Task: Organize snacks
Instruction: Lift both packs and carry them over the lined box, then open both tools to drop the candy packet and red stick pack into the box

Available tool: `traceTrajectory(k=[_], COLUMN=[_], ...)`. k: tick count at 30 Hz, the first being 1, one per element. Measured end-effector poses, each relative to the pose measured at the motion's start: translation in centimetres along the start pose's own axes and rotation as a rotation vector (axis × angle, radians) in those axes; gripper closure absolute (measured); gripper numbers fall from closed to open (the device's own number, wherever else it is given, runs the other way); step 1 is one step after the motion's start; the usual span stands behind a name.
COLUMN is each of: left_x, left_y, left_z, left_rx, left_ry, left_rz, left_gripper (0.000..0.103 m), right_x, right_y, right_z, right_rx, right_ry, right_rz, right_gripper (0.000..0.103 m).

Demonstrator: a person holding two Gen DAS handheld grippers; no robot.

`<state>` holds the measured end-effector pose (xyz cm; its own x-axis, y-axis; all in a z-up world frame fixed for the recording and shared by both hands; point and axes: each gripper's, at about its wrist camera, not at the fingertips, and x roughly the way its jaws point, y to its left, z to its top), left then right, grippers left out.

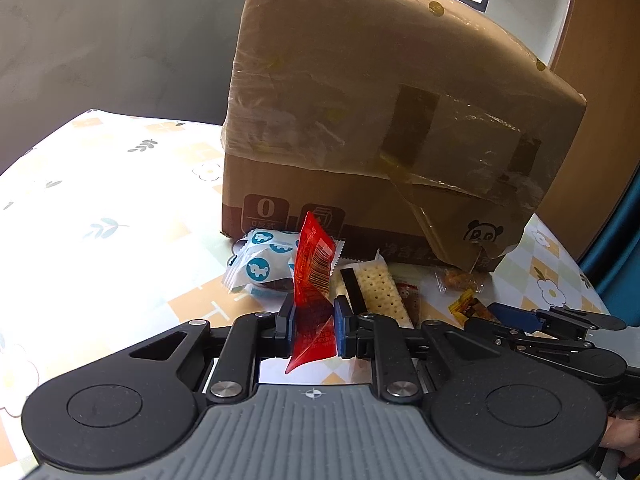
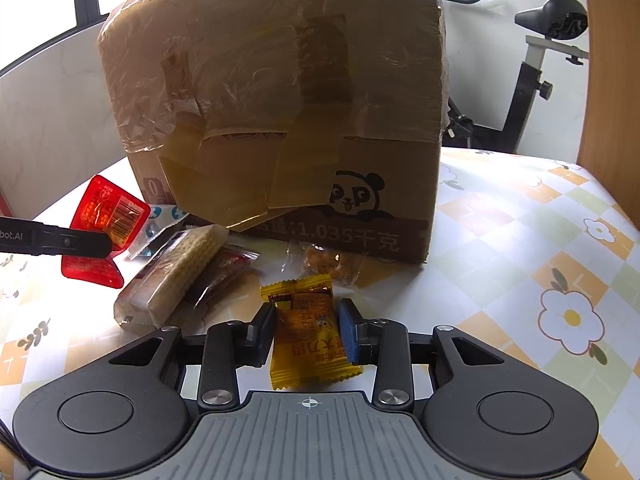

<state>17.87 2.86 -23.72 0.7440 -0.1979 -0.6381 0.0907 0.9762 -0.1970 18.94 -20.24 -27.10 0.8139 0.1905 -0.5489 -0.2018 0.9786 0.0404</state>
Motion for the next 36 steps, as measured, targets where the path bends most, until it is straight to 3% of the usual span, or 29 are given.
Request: traceTrajectory(k=[8,14,20,23,29,32,36], left_x=[-0.8,-3.6,-7.4,-9.0,-10.2,-9.1,-5.0], left_y=[0.2,1.2,1.3,0.9,-1.3,-2.4,-4.1], left_z=[0.4,1.9,4.3,6.7,12.7,16.1,20.2], left_rx=[0.022,0.038,0.065,0.078,0.156,0.167,0.173], left_ry=[-0.018,-0.112,-0.213,-0.277,-0.378,-0.38,-0.321], left_rz=[0.026,0.051,0.049,0.029,-0.034,-0.092,-0.12], left_gripper=[0.083,0.083,0.083,0.083,0.083,0.083,0.083], right_x=[-0.8,-4.4,-9.2,-11.8,-14.6,-13.1,-8.0], right_y=[-0.6,-2.4,-3.2,-3.9,-3.3,-2.8,-1.5], right_z=[0.3,0.5,2.4,4.8,12.4,16.8,23.0], right_rx=[0.028,0.092,0.066,0.091,0.023,-0.003,-0.003], right_ry=[0.002,-0.028,-0.136,-0.238,-0.424,-0.428,-0.331], right_rz=[0.027,0.052,0.024,0.006,0.072,0.111,0.132], right_gripper=[0.074,0.075,0.075,0.075,0.075,0.075,0.075])
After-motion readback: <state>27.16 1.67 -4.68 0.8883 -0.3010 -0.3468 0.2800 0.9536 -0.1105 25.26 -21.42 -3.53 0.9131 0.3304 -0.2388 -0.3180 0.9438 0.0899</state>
